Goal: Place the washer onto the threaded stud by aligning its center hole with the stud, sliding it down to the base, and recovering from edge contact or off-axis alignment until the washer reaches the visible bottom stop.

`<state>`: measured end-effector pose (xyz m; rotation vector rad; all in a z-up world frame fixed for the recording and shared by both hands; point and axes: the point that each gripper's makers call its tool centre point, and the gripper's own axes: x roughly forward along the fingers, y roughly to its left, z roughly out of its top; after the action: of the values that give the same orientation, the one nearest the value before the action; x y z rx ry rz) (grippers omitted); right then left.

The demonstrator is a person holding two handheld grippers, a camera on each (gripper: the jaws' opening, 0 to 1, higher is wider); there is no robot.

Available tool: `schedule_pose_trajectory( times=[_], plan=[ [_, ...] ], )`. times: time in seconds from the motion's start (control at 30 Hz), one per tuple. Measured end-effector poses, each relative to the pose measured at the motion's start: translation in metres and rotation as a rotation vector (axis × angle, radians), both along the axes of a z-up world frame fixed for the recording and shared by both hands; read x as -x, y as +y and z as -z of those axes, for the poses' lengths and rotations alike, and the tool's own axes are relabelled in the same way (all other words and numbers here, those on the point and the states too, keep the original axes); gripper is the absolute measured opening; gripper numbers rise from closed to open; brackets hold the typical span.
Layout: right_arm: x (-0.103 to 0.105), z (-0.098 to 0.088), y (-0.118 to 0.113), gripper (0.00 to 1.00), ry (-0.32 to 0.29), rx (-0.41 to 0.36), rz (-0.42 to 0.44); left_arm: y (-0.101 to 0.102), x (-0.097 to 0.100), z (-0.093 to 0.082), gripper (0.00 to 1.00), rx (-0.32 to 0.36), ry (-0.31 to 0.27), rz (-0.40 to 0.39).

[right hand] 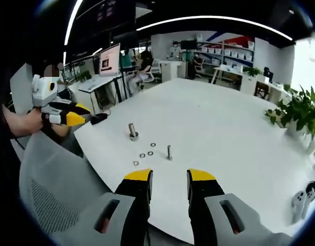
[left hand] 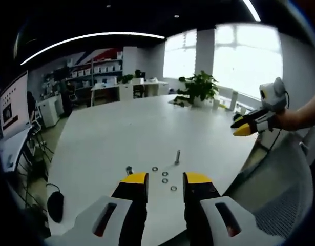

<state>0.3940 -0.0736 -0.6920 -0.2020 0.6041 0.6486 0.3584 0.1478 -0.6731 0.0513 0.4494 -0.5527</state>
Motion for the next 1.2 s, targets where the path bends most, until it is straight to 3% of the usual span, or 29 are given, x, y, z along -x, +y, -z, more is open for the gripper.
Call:
schedule_pose_trajectory(
  times=[0.4,1.2],
  plan=[
    [-0.013,0.028,0.047,0.3,0.057,0.028,-0.095,0.004,-0.001,0.001,0.24,0.012,0.006,-0.015],
    [-0.012,0.069,0.082,0.31,0.16,0.042,-0.181,0.01,-0.003,0.003,0.24,0.001,0.01,-0.041]
  ],
)
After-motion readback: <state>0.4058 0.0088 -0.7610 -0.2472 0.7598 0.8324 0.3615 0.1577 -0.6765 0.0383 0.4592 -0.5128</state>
